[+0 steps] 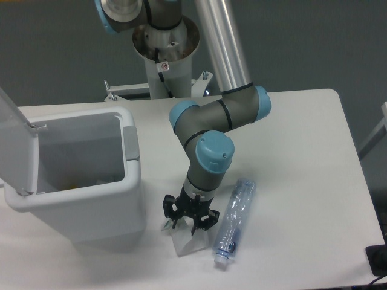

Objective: Place the trash in the trash can
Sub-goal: 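Close the gripper on the crumpled white wrapper and lift it, then carry the wrapper over the trash can and release it inside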

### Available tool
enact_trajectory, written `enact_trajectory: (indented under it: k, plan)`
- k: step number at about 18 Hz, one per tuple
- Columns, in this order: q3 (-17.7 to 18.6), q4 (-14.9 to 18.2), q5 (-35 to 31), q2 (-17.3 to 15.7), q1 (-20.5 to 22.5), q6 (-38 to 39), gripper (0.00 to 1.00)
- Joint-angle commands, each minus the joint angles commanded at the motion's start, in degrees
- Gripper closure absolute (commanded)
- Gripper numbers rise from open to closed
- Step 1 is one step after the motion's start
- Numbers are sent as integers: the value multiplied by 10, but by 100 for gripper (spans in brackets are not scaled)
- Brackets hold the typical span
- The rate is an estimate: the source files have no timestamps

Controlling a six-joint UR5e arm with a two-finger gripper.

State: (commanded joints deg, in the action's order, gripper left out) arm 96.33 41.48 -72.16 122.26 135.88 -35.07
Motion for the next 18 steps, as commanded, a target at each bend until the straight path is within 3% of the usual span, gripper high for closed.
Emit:
enact_trajectory:
  k: [4, 7, 10, 15, 18]
  plan:
    - [-3, 0, 3, -11, 1, 0, 100]
    - [-32, 1, 37, -56, 9, 6, 100]
    - [-55, 0, 125, -84, 37, 67, 100]
    - [-147, 0, 132, -96, 49, 175, 100]
    - [-161, 0, 132, -130, 49, 236, 100]
